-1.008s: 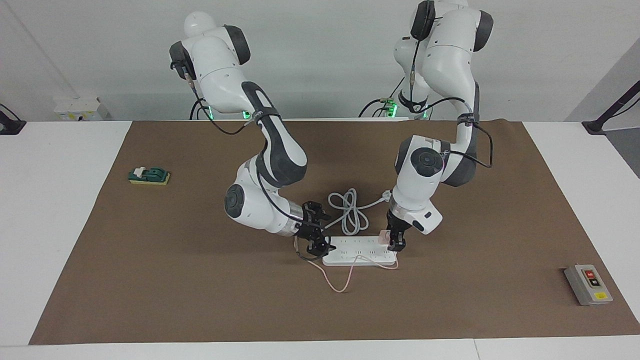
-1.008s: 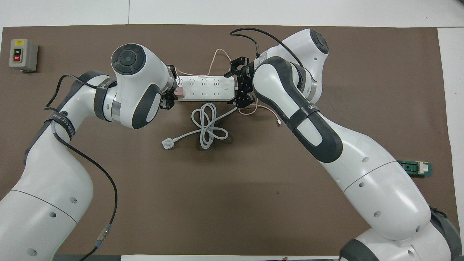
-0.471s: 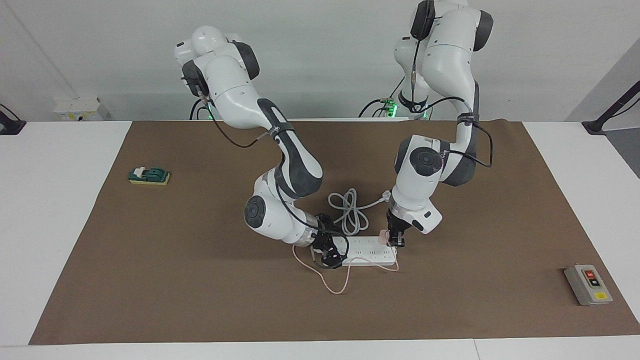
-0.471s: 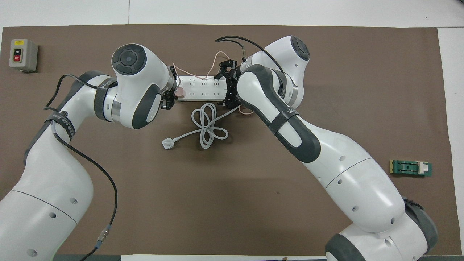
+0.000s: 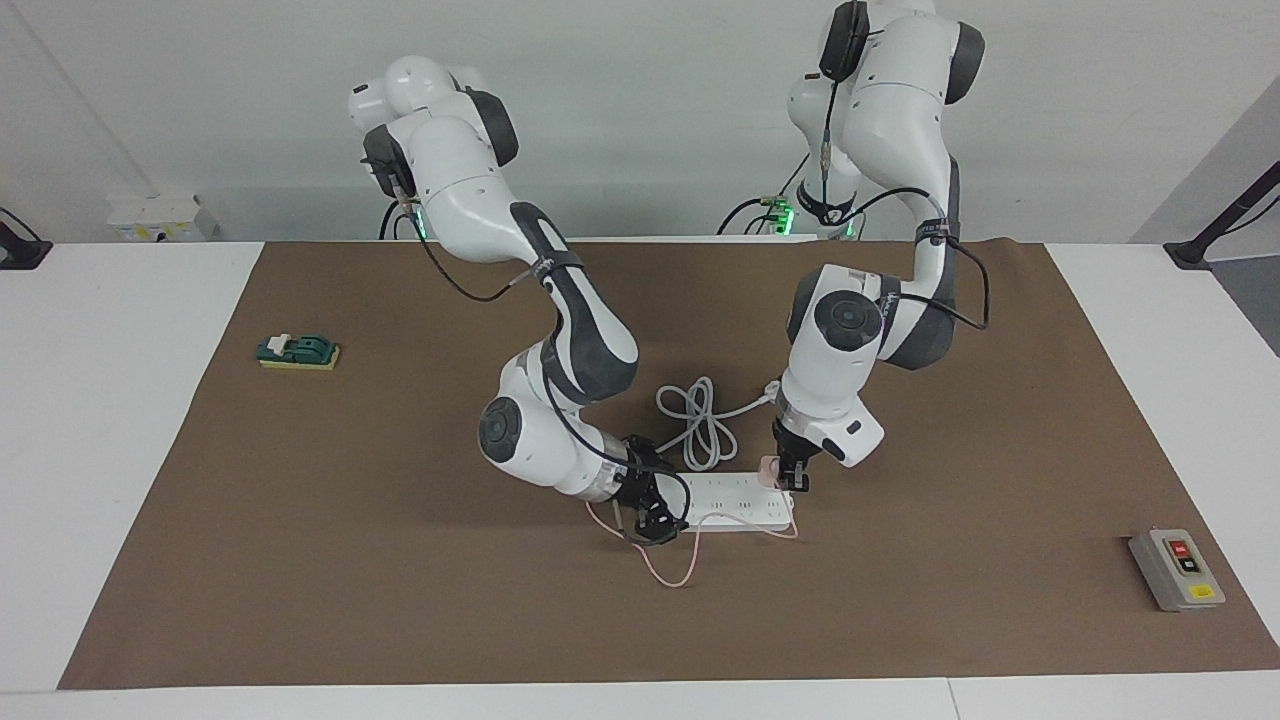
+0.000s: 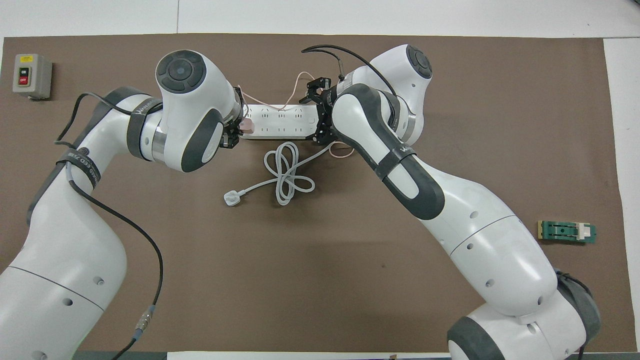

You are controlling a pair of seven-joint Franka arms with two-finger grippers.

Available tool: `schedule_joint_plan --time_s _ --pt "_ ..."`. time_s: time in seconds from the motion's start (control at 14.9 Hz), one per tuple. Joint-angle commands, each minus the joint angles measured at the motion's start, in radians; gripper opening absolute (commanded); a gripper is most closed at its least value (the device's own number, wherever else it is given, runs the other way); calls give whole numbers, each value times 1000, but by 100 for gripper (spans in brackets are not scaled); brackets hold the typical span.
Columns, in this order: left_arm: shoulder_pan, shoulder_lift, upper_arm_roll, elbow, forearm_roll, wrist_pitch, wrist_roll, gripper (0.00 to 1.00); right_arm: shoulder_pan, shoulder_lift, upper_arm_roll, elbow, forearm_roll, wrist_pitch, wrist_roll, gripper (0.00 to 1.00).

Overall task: Unplug charger and place it aside
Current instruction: 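Pull the charger out of the strip with the left gripper, away from it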

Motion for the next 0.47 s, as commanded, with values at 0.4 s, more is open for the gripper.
schedule_joint_plan --time_s 0.4 --pt "125 -168 4 1 -28 -212 211 0 7 32 1 29 -37 25 -41 96"
